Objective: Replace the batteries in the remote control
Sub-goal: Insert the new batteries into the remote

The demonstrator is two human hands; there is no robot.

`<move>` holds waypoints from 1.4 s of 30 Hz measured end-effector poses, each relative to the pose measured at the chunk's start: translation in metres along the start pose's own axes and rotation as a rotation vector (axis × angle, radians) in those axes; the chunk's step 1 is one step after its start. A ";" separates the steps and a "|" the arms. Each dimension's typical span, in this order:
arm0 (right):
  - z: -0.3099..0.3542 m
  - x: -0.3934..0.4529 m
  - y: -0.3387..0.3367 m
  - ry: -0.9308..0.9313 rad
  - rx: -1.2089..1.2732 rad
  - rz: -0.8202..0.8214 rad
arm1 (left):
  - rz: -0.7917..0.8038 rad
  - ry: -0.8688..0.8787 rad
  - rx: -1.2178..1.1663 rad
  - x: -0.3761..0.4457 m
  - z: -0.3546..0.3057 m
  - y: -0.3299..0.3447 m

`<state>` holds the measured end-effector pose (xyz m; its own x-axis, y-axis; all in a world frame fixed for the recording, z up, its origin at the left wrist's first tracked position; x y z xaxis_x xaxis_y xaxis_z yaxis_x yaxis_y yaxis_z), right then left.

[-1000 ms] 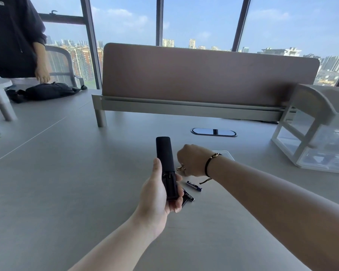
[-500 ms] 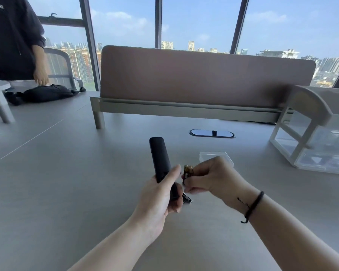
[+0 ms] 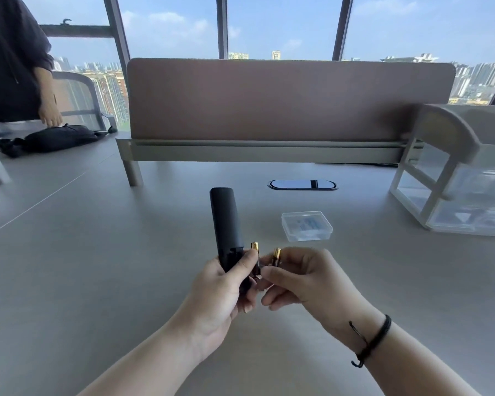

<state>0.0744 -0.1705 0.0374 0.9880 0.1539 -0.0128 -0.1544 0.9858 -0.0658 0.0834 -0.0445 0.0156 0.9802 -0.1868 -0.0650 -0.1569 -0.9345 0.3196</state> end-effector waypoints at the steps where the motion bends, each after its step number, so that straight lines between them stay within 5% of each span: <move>1: 0.000 0.001 -0.002 -0.011 0.040 -0.036 | -0.015 -0.010 -0.019 0.001 0.000 -0.002; 18: 0.010 -0.006 0.006 -0.172 0.160 -0.099 | 0.090 -0.199 -0.223 0.000 0.011 0.006; 25: 0.018 -0.011 -0.002 -0.223 0.252 -0.172 | 0.167 -0.165 -0.262 -0.005 0.006 0.014; 32: 0.019 -0.014 0.005 -0.146 0.444 -0.075 | 0.243 -0.130 -0.163 -0.009 0.001 0.022; 38: 0.035 -0.023 0.004 -0.357 0.044 -0.173 | 0.269 -0.091 -0.115 -0.013 0.000 0.025; 42: 0.045 -0.034 0.019 -0.563 -0.477 -0.224 | 0.250 -0.115 -0.110 -0.011 0.004 0.022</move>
<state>0.0378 -0.1540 0.0813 0.8283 0.0912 0.5528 0.1911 0.8815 -0.4317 0.0686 -0.0641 0.0198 0.8915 -0.4465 -0.0764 -0.3720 -0.8178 0.4391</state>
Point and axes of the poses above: each hand's wrist, its own x-axis towards the middle knuckle, its own y-axis out of the palm, z = x × y, the point moved 8 cm from there along x, towards the middle knuckle, and after that the axes turned 3 degrees about -x, right-handed, at the moved point
